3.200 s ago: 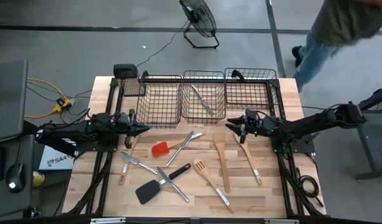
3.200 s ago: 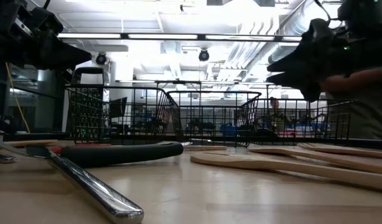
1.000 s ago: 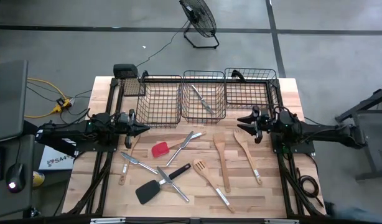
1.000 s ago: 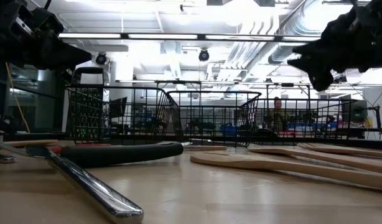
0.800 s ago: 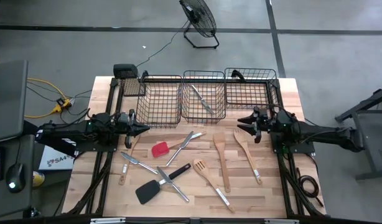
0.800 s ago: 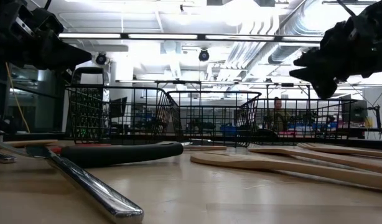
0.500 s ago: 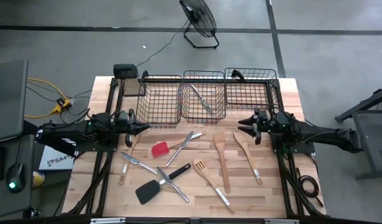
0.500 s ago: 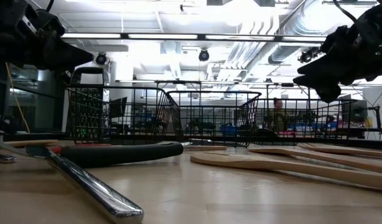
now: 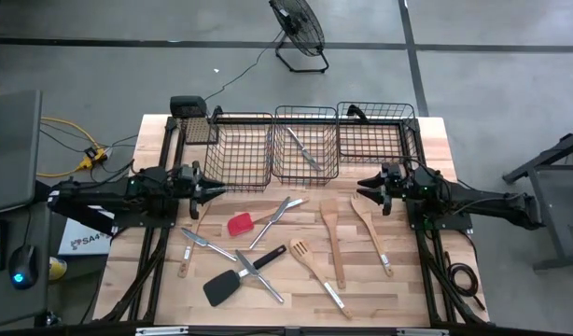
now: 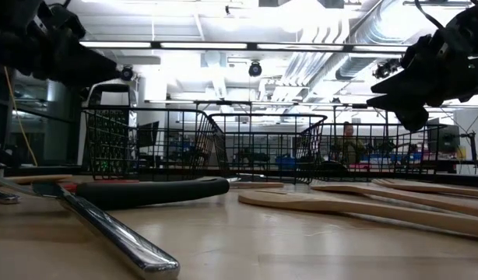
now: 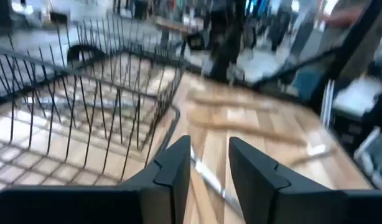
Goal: Pick & Place Kitchen Items
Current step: Put the silver knife into the middle wire basket
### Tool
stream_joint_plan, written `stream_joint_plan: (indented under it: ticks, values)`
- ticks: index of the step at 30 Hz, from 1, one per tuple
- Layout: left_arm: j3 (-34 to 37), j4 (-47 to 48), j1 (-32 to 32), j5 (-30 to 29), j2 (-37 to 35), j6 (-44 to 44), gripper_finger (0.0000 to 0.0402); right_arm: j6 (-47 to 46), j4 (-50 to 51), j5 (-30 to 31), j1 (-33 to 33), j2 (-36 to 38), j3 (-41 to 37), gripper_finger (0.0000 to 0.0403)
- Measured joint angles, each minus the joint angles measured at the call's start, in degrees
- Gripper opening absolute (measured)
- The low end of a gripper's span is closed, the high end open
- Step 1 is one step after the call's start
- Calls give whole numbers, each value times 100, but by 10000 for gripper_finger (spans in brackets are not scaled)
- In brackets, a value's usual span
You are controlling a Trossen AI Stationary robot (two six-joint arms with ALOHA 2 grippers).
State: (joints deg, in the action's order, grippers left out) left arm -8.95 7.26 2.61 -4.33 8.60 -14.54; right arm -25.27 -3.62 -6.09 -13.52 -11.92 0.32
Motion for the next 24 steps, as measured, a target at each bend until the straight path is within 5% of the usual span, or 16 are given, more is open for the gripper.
stream_joint_plan:
  ticks: [7,16,20,24]
  values:
    - [-464,1117,-2,917,1104,101,111,-1,0,0,0,-1,0,151]
    - [-824,1424,-29,2315,2505,245,111,1,0,-2,0,-2,0,151]
    - [-1076,1582,-285,2388,2964,270,111,1,0,-2,0,-2,0,151]
    - [-1395,1936,-471,1667,3237,175,111,1,0,-4,2,-2,0,151]
